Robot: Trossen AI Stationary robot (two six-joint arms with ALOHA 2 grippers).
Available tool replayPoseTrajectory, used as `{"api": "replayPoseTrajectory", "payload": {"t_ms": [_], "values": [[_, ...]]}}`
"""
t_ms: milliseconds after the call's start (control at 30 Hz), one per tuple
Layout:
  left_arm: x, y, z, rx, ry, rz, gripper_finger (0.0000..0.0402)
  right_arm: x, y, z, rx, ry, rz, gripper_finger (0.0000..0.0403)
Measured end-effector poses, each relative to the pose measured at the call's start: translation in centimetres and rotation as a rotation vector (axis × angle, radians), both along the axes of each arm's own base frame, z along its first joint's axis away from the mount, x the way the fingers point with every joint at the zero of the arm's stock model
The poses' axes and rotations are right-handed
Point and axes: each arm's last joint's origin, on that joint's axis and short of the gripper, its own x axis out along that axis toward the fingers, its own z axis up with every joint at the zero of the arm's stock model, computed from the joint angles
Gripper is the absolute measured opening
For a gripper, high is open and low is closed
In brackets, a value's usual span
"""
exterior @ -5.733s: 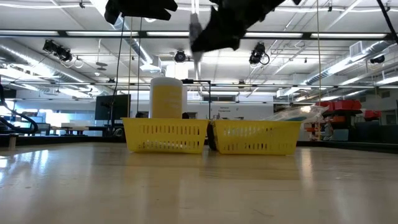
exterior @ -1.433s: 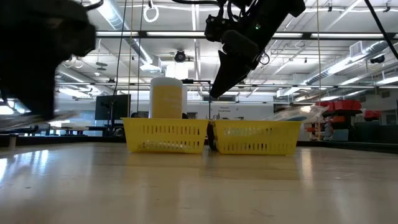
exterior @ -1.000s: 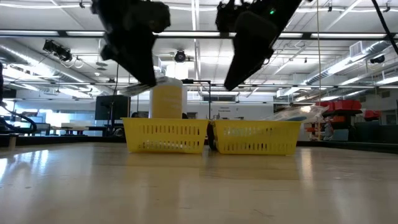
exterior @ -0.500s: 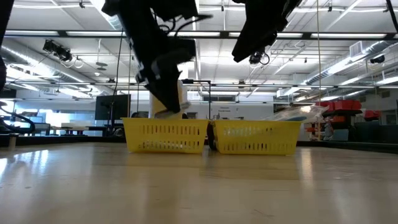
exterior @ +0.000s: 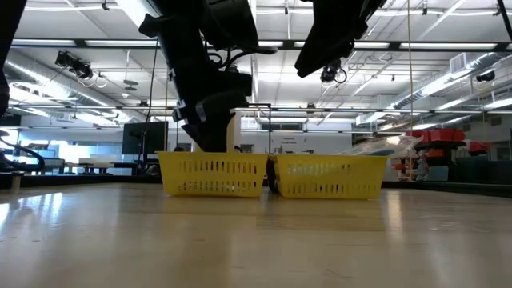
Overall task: Pick & Place Travel size toiletries
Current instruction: Put the silver nail cutter into the left yellow bin, then return to Home Position
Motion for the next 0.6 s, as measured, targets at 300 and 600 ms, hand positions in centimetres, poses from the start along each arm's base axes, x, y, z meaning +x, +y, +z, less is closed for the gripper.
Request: {"api": "replayPoseTrajectory", "payload": {"t_ms": [300,600], "values": [[-0.1,0.0,1.8,-0.036,0.022,0.018,0.0168,0.0,0.0,0.0,-0.026,0.013,0.030,0.0158],[-2.9,-1.4,8.4,0.057,-0.021,-0.056,0.0165,-2.4,-0.4,2.3,0.017,0.008,0.055,0.0154]]}}
